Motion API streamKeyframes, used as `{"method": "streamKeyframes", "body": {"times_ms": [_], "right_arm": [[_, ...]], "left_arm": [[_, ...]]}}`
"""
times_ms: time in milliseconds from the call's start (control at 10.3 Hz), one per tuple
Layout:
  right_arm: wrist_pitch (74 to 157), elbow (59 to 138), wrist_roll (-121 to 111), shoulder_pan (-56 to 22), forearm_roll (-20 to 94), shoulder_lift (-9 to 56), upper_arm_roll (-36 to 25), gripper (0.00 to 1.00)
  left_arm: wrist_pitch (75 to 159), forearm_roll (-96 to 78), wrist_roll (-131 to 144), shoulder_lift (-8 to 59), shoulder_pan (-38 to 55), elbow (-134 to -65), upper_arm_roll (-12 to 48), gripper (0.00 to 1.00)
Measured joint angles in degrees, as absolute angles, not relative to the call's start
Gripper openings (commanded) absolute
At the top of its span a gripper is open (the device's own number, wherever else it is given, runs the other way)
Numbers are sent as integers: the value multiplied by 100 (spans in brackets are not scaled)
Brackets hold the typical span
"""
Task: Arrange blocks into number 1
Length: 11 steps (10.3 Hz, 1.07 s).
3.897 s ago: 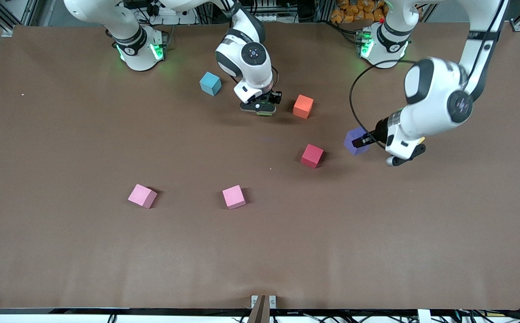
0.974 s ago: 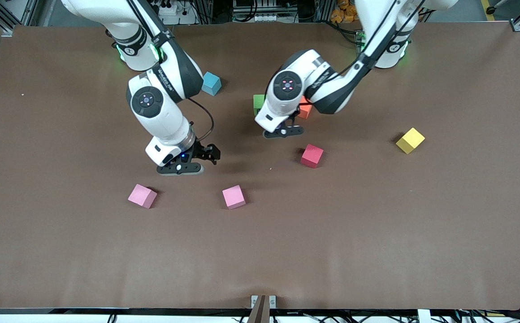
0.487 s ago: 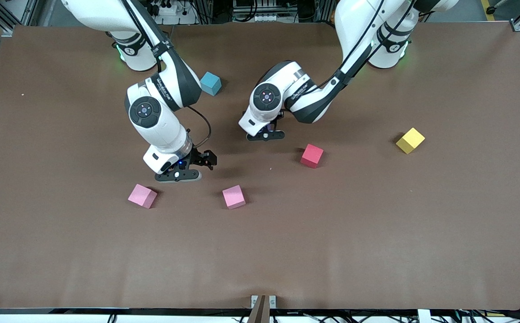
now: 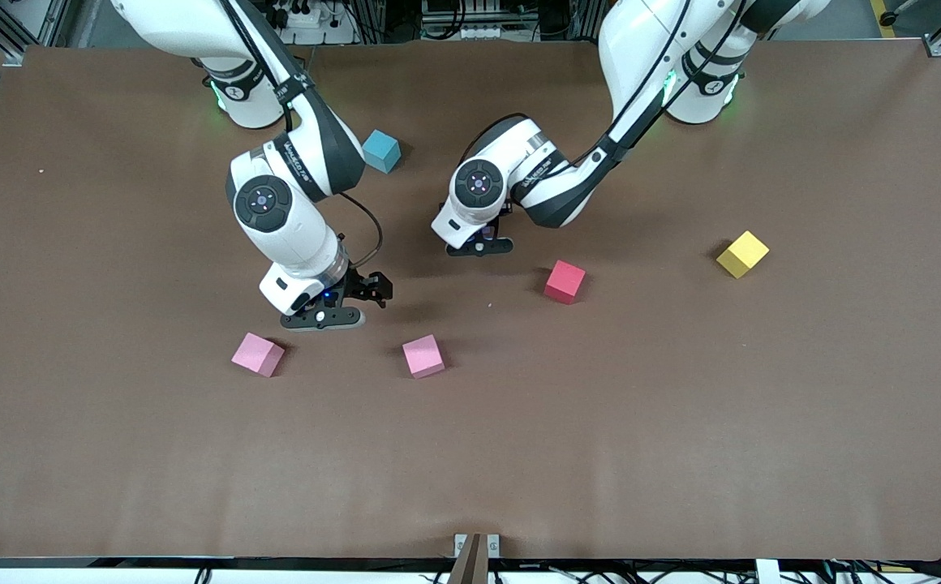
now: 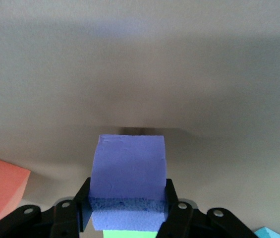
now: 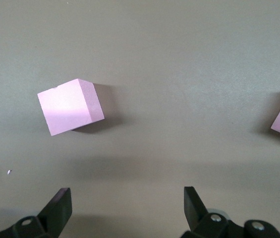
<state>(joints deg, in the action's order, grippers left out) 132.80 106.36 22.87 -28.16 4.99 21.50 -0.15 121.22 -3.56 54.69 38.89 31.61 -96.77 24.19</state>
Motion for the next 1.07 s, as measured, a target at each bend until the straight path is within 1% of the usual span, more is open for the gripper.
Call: {"method": "streamKeyframes", "body": {"times_ms": [97, 195, 292, 682, 877, 1072], "right_arm": [[13279, 10636, 2286, -2816, 497, 2153, -15, 100], [13279, 10636, 2286, -2816, 495, 2154, -15, 100], [13278, 10636, 2286, -2816, 492, 2154, -15, 100], [13277, 10636, 2286, -2816, 483, 2154, -14, 100], [13276, 10635, 2286, -2819, 478, 2156, -13, 100], [13276, 10590, 2278, -2831, 448, 2185, -7, 100]], "left_arm": [[12122, -356, 5557, 3913, 3212, -9676, 2420, 59], [12122, -356, 5617, 3922, 3264, -9676, 2420, 93], [12122, -356, 5678, 3922, 3295, -9675, 2420, 100], [12059, -356, 5773, 3915, 3289, -9596, 2398, 100], [11860, -315, 5776, 3815, 3201, -9455, 2316, 100], [11557, 83, 5767, 3584, 2879, -9426, 2258, 100]]}}
